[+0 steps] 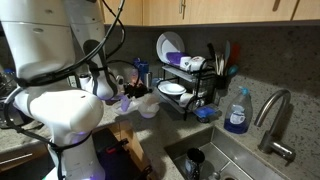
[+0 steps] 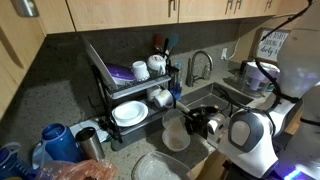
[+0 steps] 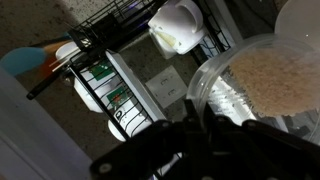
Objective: Pour the sugar out of the clear bowl into the white bowl
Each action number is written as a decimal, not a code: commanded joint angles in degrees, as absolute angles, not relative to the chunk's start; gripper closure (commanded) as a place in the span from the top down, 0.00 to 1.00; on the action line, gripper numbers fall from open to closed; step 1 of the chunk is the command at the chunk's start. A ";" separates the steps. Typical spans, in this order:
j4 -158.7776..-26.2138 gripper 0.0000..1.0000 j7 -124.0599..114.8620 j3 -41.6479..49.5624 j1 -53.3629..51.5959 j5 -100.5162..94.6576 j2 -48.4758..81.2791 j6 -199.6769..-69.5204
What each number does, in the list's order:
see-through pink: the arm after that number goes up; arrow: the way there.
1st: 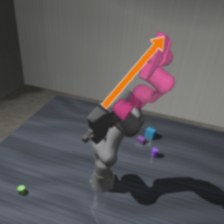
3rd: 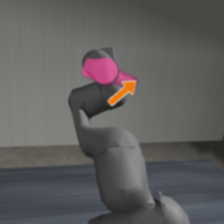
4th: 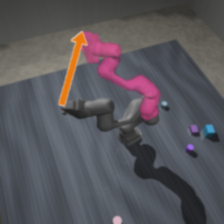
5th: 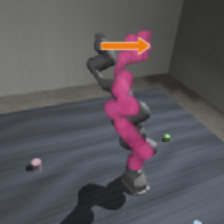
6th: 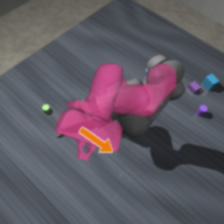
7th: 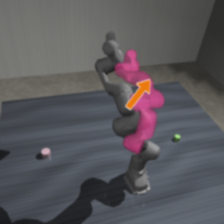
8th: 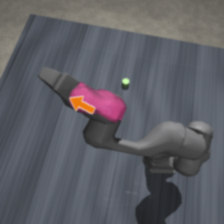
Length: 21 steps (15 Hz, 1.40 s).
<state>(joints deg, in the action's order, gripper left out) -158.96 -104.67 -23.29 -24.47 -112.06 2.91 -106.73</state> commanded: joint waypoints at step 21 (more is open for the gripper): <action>-158.92 0.02 -104.13 -24.22 -24.17 -111.06 5.96 -99.22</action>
